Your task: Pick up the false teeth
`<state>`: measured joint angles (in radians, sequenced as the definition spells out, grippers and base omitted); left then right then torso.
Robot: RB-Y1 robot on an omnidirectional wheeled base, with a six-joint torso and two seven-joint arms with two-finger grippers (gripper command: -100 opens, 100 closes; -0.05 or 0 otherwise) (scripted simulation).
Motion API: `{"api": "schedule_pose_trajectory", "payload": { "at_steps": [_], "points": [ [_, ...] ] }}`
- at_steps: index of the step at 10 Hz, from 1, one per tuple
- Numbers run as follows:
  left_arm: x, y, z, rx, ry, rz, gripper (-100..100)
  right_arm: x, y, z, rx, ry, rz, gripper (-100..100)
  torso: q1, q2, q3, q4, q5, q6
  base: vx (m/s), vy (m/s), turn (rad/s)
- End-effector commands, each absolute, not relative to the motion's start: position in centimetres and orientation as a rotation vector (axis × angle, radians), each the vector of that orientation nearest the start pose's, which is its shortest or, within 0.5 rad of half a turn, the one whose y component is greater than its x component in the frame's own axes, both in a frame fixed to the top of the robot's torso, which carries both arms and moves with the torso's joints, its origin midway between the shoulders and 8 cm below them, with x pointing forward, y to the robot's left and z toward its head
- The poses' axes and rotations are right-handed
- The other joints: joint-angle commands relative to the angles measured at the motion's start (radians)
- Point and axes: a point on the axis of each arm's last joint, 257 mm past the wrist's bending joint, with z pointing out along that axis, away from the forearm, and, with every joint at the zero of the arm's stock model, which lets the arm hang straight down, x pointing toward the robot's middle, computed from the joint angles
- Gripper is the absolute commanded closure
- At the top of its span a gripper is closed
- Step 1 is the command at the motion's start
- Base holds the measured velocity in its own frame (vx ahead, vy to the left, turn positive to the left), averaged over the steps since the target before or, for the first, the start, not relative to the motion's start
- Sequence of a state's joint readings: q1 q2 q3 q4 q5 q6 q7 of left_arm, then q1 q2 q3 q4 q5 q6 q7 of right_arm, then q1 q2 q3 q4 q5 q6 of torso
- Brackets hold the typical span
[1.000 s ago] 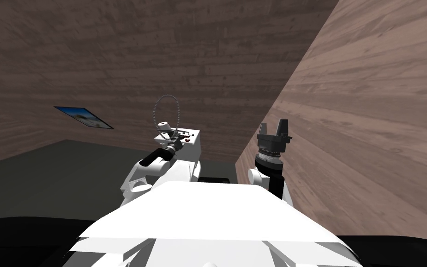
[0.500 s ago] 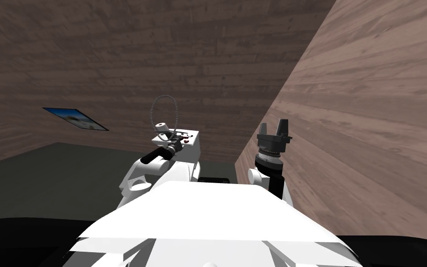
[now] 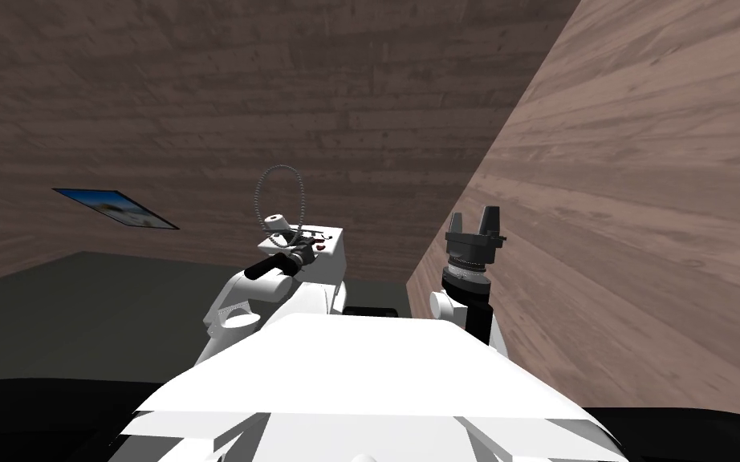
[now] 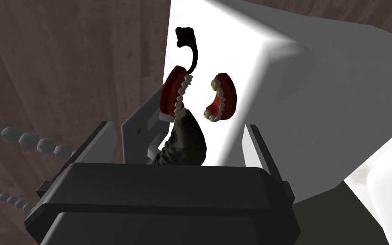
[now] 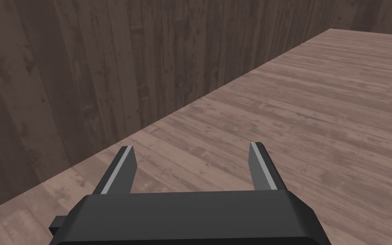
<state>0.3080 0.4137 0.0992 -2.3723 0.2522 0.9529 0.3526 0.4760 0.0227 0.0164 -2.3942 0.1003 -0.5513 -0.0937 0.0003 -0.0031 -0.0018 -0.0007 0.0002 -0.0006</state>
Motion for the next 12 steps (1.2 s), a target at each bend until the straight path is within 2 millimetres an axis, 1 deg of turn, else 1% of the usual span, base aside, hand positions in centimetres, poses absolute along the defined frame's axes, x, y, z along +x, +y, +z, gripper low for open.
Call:
{"api": "schedule_pose_trajectory", "payload": {
  "at_steps": [1,8,12],
  "points": [
    [41.3,32.5,-19.3,-1.689,1.420,-0.955,-100,31.1,-25.4,8.9,0.493,0.503,1.387,0,0.000,0.000,0.000,0.000,0.000,0.000,0.033,0.007,-0.020],
    [39.9,33.8,-20.3,-1.742,1.486,-0.803,-100,31.1,-25.4,8.9,0.493,0.503,1.387,0,0.000,0.000,0.000,0.000,0.000,0.000,0.042,0.008,-0.029],
    [38.8,34.5,-20.1,-1.752,1.519,-0.715,-100,31.1,-25.4,8.9,0.493,0.503,1.387,0,0.000,0.000,0.000,0.000,0.000,0.000,0.053,0.009,-0.031]
  ]
}}
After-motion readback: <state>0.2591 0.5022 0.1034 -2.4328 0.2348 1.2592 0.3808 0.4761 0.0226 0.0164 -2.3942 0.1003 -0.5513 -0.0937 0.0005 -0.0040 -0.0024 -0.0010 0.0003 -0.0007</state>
